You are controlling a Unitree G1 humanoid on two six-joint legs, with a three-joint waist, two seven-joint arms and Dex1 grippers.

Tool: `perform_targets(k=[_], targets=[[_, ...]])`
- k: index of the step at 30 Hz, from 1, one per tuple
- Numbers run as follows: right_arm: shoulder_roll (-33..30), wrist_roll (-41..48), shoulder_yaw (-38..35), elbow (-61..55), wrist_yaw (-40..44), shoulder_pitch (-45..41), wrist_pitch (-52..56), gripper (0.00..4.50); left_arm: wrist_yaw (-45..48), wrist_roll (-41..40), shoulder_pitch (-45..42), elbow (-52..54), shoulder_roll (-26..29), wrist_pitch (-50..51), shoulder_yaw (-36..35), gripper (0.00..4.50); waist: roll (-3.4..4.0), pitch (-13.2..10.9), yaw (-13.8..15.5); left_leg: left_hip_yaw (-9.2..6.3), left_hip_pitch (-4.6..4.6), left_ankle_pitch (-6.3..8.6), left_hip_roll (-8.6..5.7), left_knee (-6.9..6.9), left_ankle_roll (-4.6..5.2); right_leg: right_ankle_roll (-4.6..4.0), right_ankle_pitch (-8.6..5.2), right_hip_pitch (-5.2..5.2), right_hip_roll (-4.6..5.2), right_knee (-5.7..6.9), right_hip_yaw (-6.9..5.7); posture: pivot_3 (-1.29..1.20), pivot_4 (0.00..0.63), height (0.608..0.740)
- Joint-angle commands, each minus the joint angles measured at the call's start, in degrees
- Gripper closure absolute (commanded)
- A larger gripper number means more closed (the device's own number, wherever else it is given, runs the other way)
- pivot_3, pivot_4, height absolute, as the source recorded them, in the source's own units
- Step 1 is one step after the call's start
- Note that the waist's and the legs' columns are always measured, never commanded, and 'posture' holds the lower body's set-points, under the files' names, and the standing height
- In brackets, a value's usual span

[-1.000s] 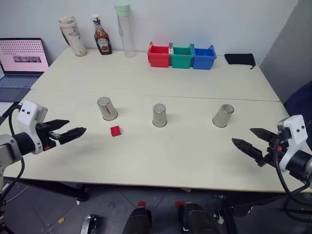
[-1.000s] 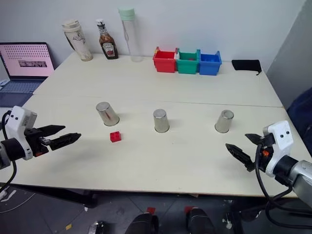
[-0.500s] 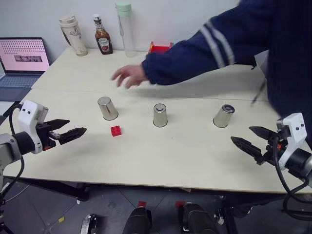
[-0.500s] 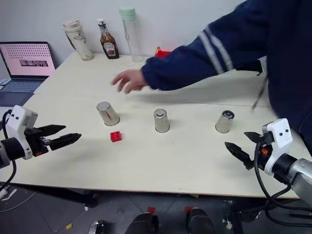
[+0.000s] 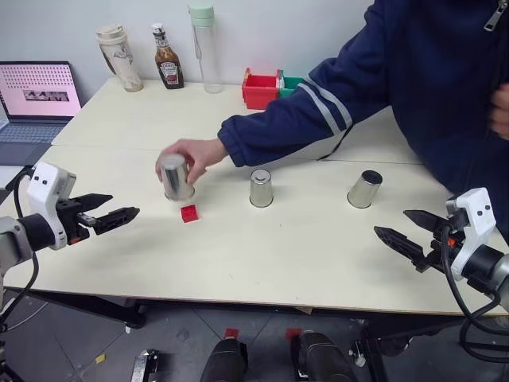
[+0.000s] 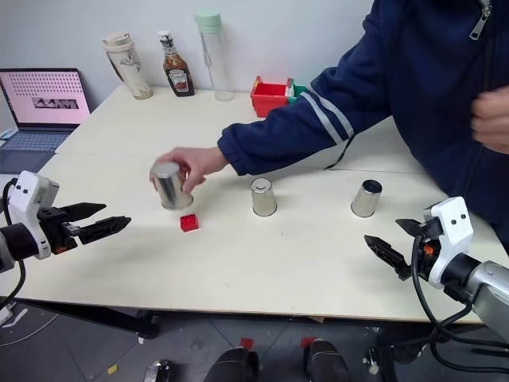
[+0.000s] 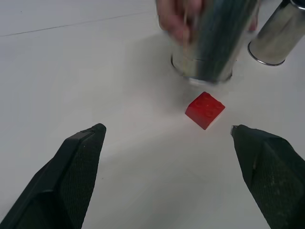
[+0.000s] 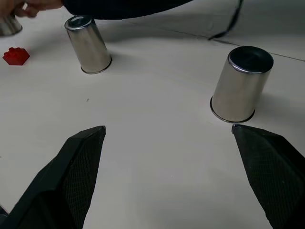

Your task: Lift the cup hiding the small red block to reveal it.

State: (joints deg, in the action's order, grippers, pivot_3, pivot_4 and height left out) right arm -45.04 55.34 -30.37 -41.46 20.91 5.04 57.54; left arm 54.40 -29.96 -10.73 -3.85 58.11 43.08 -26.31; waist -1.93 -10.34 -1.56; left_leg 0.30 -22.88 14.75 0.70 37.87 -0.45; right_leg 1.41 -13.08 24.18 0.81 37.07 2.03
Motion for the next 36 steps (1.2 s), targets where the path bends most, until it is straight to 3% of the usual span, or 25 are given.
perform_targets(k=[1,36], targets=[[-0.34,1.05,-1.58,-1.07,-0.27,-0.61,-1.4,0.0,0.79,0.76,-0.54,-0.67,2.19,-1.89,-1.09,0.03,0.0,0.0,0.0,0.01,0.01,0.0,0.0,0.0,0.0,0.0,0.0,0.0,0.0,0.0,0.0,0.0,0.15,0.74],[-0.06,0.43,0.26,-1.19,-0.2,-1.59,-2.43,0.0,1.28,1.98,-2.88,-1.45,1.87,-3.68,1.1,0.03,-0.01,0.01,0.0,0.01,0.01,0.0,0.0,0.01,0.0,0.06,0.04,0.0,0.0,0.02,0.02,0.0,0.15,0.74]])
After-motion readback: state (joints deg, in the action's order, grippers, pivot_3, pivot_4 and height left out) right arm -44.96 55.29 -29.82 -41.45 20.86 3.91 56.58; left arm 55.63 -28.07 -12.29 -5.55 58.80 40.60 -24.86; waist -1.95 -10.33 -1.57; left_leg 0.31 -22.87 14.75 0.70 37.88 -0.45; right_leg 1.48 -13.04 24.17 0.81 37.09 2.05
